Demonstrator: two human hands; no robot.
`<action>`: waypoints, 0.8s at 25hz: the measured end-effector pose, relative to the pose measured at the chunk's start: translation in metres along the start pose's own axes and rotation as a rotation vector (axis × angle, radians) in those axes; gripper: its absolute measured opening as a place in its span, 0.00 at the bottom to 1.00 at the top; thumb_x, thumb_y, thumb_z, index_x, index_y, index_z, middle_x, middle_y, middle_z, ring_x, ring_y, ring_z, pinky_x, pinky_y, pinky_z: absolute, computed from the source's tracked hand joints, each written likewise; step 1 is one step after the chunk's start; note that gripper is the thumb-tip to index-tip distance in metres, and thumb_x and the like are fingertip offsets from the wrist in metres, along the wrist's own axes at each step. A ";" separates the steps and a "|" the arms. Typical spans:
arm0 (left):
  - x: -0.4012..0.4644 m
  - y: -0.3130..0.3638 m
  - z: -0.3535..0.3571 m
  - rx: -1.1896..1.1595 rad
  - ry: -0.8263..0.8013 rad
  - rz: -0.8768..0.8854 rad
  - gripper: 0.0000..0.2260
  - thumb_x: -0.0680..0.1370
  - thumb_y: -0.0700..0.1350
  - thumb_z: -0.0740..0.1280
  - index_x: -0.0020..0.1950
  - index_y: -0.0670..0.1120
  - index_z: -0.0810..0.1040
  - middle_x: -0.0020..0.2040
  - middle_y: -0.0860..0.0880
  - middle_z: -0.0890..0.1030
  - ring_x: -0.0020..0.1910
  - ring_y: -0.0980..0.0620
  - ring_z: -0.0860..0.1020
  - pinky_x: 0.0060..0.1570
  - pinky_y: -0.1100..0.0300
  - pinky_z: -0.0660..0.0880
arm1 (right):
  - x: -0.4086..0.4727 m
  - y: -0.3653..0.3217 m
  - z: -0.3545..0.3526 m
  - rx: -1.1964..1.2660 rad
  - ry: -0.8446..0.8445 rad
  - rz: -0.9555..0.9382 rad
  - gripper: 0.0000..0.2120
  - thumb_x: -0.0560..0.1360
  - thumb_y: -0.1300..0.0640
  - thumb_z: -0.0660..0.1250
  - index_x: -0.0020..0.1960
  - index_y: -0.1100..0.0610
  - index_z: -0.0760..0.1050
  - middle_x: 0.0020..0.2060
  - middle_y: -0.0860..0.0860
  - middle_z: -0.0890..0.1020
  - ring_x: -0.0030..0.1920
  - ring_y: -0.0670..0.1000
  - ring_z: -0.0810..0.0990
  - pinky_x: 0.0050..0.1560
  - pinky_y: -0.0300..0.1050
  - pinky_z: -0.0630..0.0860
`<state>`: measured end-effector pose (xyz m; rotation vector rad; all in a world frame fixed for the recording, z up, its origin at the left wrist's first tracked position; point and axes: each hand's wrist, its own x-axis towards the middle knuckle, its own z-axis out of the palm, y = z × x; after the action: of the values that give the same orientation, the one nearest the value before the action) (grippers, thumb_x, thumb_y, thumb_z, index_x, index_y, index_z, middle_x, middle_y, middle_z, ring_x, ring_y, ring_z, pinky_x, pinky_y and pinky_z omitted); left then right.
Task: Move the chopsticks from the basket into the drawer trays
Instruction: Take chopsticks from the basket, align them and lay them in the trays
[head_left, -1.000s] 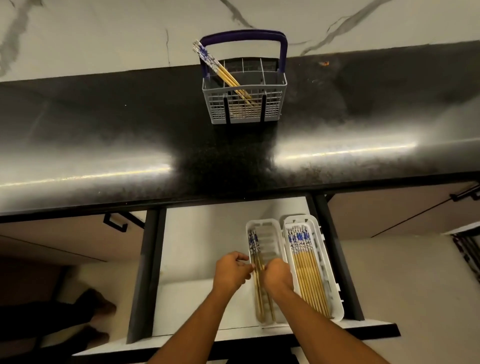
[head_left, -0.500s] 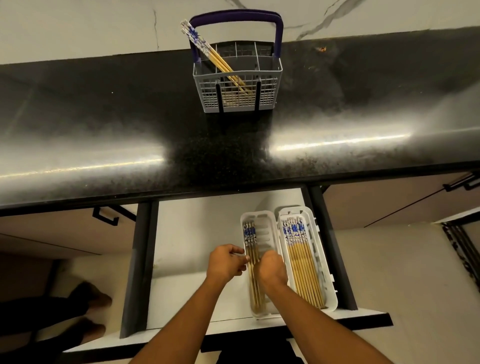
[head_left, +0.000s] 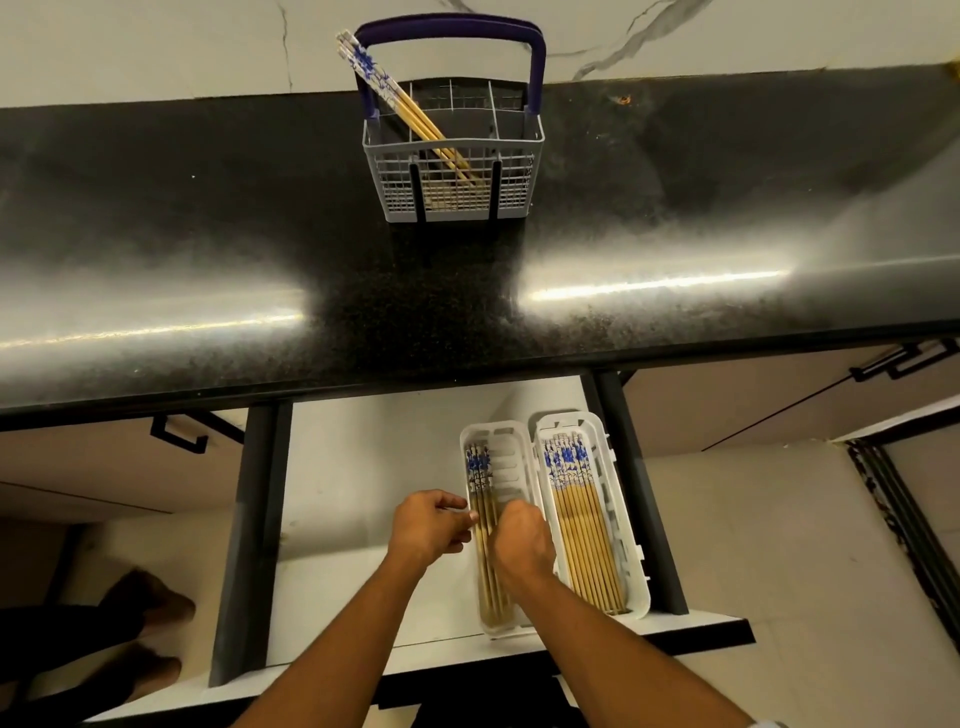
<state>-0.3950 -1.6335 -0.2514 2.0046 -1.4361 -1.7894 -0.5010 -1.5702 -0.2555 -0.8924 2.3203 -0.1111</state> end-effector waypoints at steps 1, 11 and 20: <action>0.001 0.000 0.000 0.000 -0.004 -0.004 0.07 0.72 0.39 0.77 0.48 0.43 0.82 0.40 0.44 0.86 0.37 0.48 0.85 0.39 0.55 0.84 | 0.001 0.000 0.000 -0.002 0.000 -0.002 0.05 0.79 0.60 0.66 0.53 0.58 0.79 0.46 0.52 0.83 0.38 0.47 0.76 0.36 0.38 0.74; 0.003 0.003 -0.002 -0.008 -0.027 -0.041 0.11 0.72 0.39 0.77 0.52 0.38 0.83 0.41 0.41 0.86 0.37 0.47 0.85 0.43 0.52 0.84 | 0.000 0.004 0.000 -0.070 -0.030 -0.109 0.06 0.79 0.60 0.66 0.55 0.58 0.79 0.48 0.53 0.82 0.39 0.47 0.75 0.38 0.38 0.73; -0.022 0.113 -0.035 0.288 -0.038 0.071 0.18 0.77 0.59 0.69 0.49 0.43 0.82 0.43 0.46 0.84 0.38 0.50 0.84 0.31 0.60 0.80 | -0.002 -0.047 -0.103 0.281 0.143 -0.401 0.04 0.80 0.54 0.64 0.50 0.51 0.78 0.41 0.47 0.81 0.40 0.46 0.80 0.41 0.39 0.80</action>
<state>-0.4278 -1.6986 -0.1553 2.0223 -1.8446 -1.6819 -0.5344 -1.6195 -0.1596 -1.2193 2.1485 -0.6723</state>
